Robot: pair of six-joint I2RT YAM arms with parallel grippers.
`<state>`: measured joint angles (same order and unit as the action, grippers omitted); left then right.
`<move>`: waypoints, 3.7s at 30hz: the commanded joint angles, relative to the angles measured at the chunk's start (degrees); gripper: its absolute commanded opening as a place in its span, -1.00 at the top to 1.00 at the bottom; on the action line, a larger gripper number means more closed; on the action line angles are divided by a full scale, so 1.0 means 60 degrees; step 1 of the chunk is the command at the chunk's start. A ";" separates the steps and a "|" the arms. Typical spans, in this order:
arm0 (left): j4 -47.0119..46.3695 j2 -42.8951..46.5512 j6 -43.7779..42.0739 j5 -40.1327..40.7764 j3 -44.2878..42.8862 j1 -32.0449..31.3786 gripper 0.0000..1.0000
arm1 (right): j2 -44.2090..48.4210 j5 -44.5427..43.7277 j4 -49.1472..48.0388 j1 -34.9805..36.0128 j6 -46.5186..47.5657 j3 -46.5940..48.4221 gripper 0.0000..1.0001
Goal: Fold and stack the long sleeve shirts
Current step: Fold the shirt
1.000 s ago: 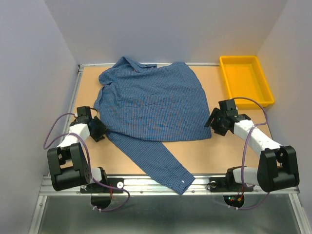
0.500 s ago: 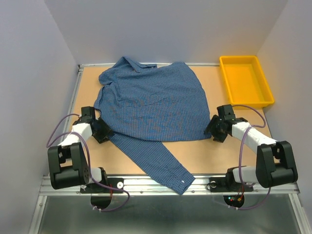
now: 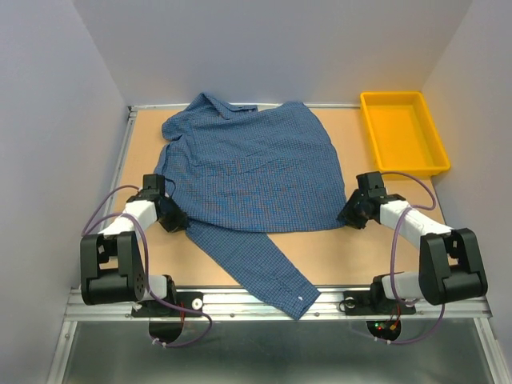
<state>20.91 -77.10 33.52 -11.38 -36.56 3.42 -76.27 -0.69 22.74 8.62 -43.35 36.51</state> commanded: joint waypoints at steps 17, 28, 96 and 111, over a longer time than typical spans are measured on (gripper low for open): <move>0.4015 0.3151 -0.0562 -0.0477 -0.0778 -0.0043 0.96 | 0.1285 -0.0017 0.1612 -0.0031 0.0735 0.0491 0.99; 0.4879 0.3592 -0.0694 -0.0945 -0.1481 -0.0057 0.96 | 0.1155 -0.0486 0.2844 -0.0045 0.1146 0.2995 0.99; 0.0778 -0.1696 -0.1382 -0.1531 -0.3546 0.1085 0.57 | -0.5161 0.0350 0.2054 -0.0426 0.2304 0.8975 -0.28; 0.0313 0.0221 -0.0929 -0.0125 -0.3169 0.1436 -0.60 | -0.2655 0.3232 -0.0931 -0.0412 0.1149 0.4786 -0.25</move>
<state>26.22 -81.47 25.80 -15.35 -58.70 10.85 -93.80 9.54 27.99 6.37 -32.40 70.50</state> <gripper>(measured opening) 0.833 0.631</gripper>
